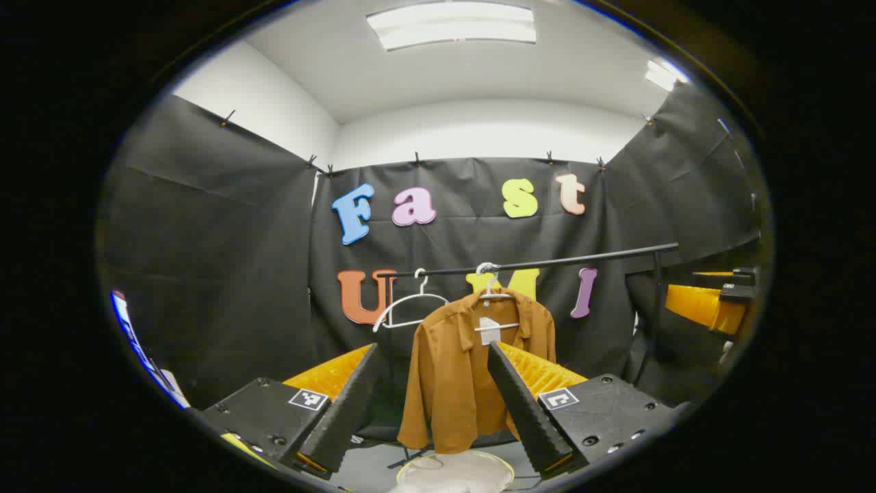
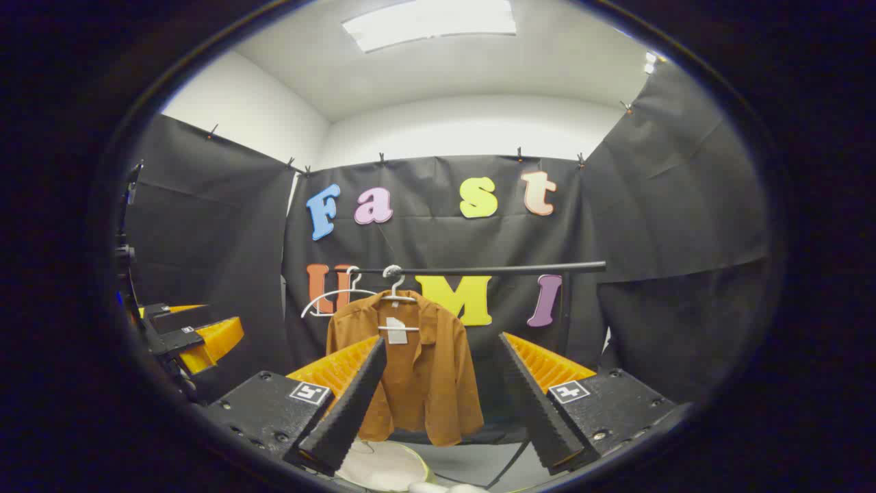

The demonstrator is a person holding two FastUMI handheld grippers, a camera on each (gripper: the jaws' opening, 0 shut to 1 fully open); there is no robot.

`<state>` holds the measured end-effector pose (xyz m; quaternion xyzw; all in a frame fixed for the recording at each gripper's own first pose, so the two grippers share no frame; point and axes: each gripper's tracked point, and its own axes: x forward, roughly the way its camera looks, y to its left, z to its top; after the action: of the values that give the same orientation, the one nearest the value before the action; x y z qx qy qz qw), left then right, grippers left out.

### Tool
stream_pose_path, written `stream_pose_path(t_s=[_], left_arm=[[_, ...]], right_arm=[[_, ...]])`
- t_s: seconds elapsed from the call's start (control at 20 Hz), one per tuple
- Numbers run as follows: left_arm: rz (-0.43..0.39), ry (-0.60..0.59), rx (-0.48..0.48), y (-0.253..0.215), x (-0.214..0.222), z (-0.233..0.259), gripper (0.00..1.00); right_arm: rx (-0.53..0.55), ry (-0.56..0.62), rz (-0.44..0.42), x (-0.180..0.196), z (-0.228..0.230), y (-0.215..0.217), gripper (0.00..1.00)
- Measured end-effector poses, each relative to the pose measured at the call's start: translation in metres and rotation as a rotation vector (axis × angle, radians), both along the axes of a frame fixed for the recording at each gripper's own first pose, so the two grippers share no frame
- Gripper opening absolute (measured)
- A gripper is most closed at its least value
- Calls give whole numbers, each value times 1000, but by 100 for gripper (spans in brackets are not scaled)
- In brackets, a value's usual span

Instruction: Grasp the clothes on the hanger with both hands and then place them into the laundry hamper below.

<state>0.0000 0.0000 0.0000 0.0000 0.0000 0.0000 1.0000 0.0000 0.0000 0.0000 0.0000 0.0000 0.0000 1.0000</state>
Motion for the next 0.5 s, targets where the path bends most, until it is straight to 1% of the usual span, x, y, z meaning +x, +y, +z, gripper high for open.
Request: stream_pose_path(t_s=[0.15, 0.2, 0.4, 0.45, 0.5], left_arm=[[-20, -2, 5, -4, 4, -1, 100], [-23, -5, 7, -4, 6, -2, 96], [-35, -6, -5, -6, 11, -5, 96], [-40, -6, -8, -4, 11, -6, 100], [-45, -11, -12, -3, 12, -7, 100]], right_arm=[[-11, 15, -10, 5, -3, -2, 100], [-14, 20, -14, 5, -4, -2, 100], [-16, 29, -29, 9, -7, -5, 100], [-16, 32, -30, 10, -9, -5, 100], [-17, 35, -30, 11, -10, -4, 100]])
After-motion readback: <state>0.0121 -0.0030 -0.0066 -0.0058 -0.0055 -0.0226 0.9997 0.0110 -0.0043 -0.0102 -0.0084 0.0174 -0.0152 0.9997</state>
